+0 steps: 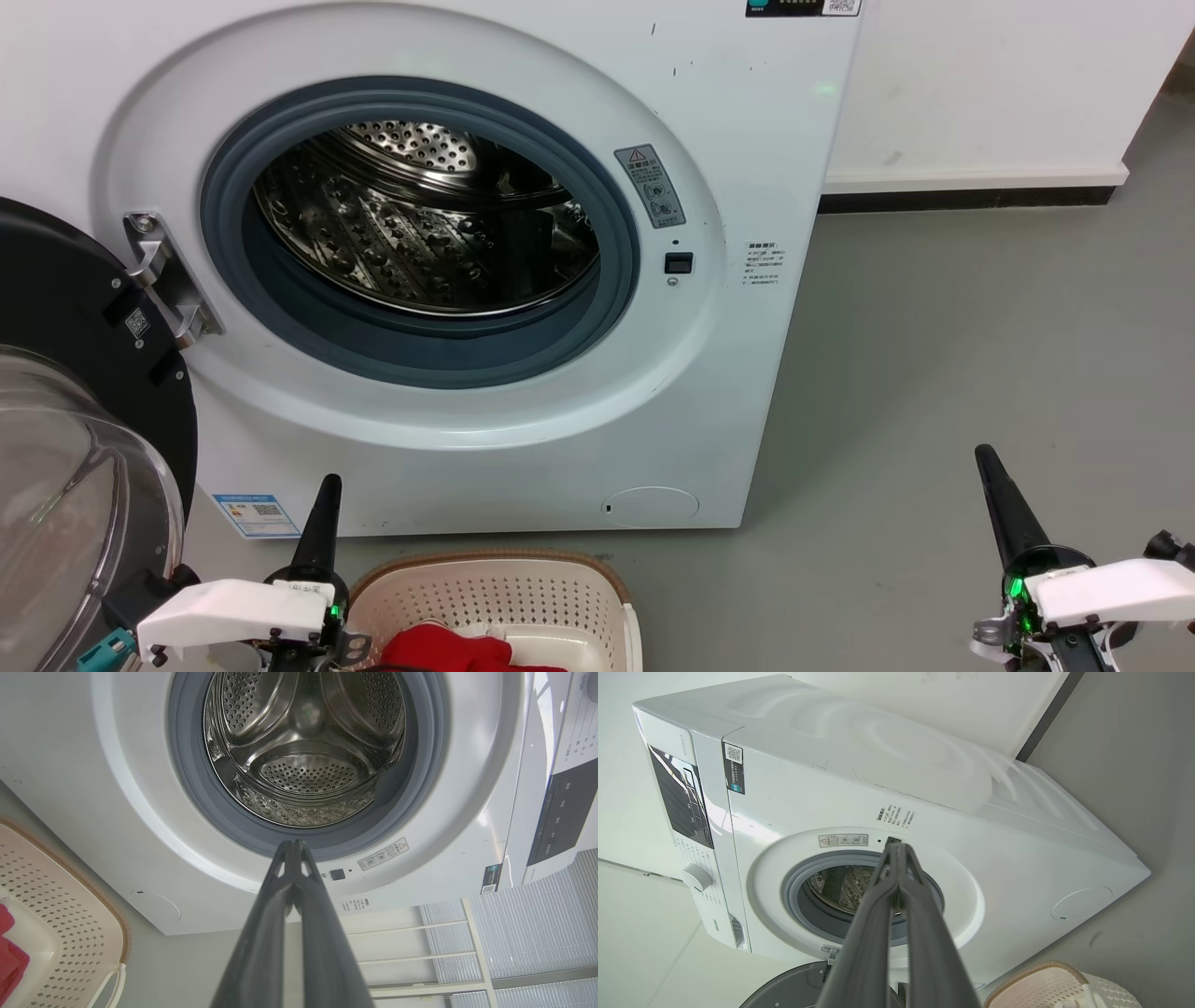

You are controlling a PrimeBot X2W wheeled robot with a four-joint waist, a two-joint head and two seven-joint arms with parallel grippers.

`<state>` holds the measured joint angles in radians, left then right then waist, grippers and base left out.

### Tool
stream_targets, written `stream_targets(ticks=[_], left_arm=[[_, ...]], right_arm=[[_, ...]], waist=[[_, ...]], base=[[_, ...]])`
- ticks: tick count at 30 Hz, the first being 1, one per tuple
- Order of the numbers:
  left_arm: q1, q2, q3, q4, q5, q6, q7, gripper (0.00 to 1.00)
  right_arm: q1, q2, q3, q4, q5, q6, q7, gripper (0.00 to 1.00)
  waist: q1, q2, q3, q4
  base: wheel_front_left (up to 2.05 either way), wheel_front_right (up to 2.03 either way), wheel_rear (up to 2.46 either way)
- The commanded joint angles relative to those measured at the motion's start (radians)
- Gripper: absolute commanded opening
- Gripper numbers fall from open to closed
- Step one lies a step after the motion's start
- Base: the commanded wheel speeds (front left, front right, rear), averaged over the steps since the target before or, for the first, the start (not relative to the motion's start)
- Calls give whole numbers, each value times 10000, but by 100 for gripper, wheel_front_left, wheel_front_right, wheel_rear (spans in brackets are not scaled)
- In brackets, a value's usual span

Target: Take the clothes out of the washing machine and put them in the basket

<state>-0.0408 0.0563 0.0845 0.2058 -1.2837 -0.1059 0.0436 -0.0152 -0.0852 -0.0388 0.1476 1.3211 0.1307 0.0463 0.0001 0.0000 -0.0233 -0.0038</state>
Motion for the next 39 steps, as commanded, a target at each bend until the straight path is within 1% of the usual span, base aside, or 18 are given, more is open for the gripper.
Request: stream_targets(ticks=[1, 19, 39], left_arm=[[-199, 5, 51, -14, -201, -73, 74, 0], [-487, -27, 180, 197, -1732, -181, 405, 0], [-718, -66, 316, 405, -3193, -265, 702, 0]], right_arm=[[-235, -37, -34, 31, 213, 1, 32, 0], [-612, 2, -173, 497, 1746, 1, 175, 0], [-967, 53, -332, 951, 3176, 0, 336, 0]], waist=[[-1, 0, 7, 1], [-1, 0, 122, 17], [-1, 0, 250, 36]], base=[[0, 0, 0], [0, 0, 0], [0, 0, 0]])
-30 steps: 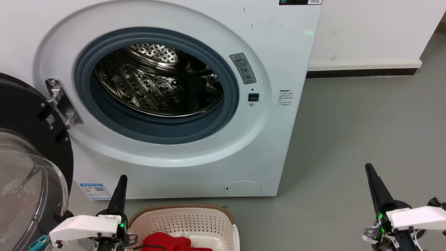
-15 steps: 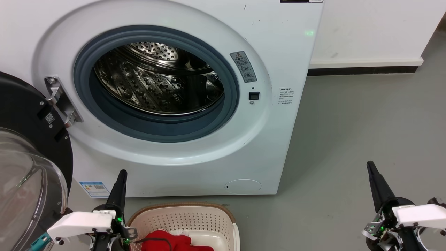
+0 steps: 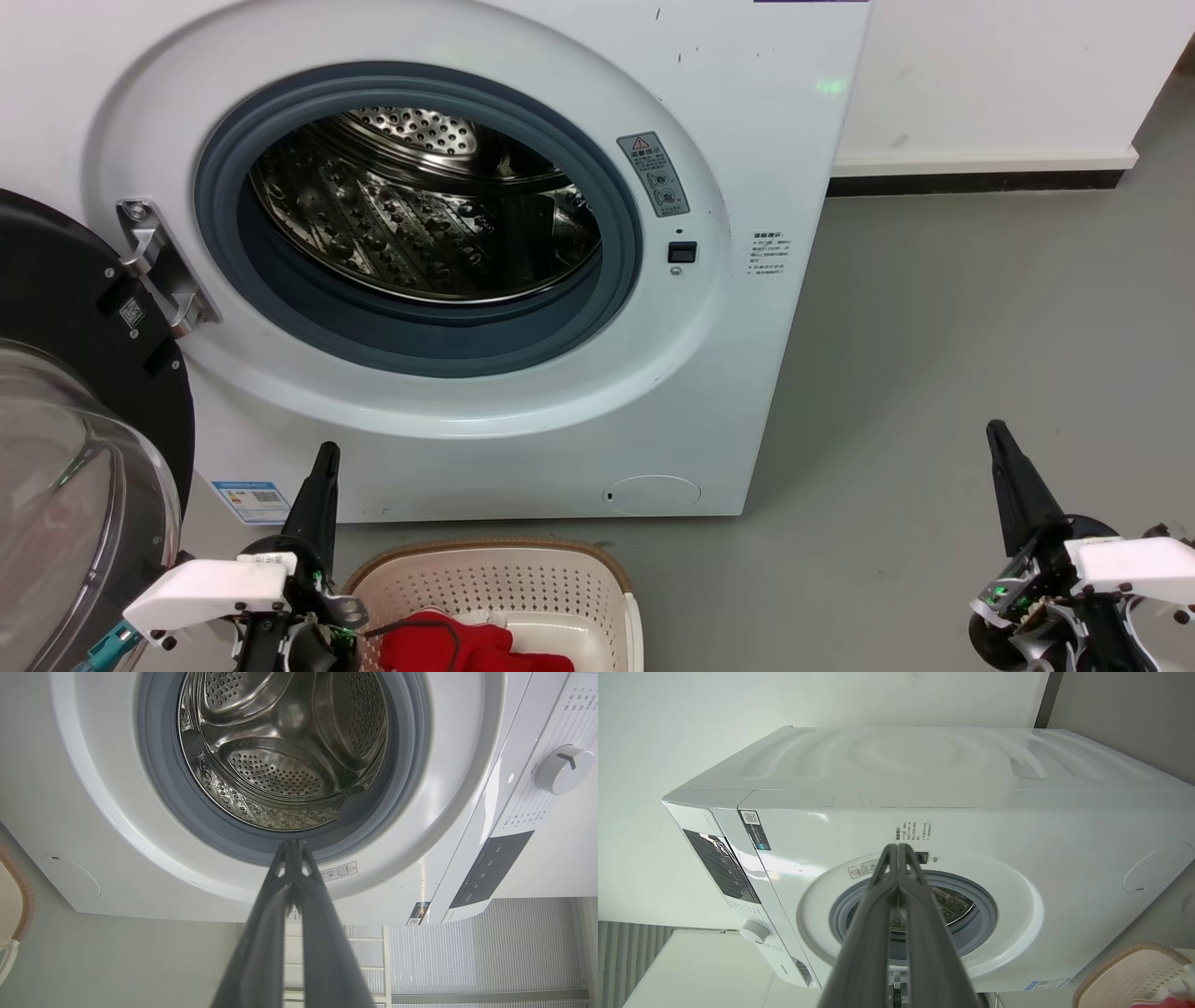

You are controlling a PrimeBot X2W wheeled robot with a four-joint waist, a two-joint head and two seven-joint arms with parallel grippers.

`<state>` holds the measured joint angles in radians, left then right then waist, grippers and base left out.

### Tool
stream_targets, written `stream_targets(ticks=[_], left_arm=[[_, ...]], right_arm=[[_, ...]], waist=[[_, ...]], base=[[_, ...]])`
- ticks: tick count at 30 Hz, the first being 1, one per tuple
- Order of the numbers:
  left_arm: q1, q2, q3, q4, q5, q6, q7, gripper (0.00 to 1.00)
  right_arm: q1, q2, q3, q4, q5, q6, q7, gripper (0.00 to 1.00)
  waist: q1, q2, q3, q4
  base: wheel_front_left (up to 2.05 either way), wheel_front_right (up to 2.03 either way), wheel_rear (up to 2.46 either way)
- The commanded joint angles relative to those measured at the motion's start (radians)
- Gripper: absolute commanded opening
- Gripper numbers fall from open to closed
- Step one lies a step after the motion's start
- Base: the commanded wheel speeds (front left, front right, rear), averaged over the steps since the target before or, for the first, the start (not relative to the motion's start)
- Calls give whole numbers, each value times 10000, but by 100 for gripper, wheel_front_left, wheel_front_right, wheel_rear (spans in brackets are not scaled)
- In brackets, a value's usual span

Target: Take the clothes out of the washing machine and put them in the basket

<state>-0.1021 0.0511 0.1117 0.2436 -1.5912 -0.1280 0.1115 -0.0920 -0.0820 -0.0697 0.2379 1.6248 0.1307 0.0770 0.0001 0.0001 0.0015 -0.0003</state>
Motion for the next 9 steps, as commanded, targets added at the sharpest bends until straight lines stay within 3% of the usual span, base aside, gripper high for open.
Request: stream_targets(ticks=[1, 9], left_arm=[[-116, -15, 50, 39, -186, -51, 47, 0], [-119, -16, 50, 36, -222, -53, 54, 0]], right_arm=[[-199, 25, -31, 71, 204, 0, 41, 0], [-212, 51, -71, 82, 192, 0, 76, 0]], waist=[[-1, -1, 9, 2], [-1, -1, 17, 3]], base=[[0, 0, 0], [0, 0, 0]])
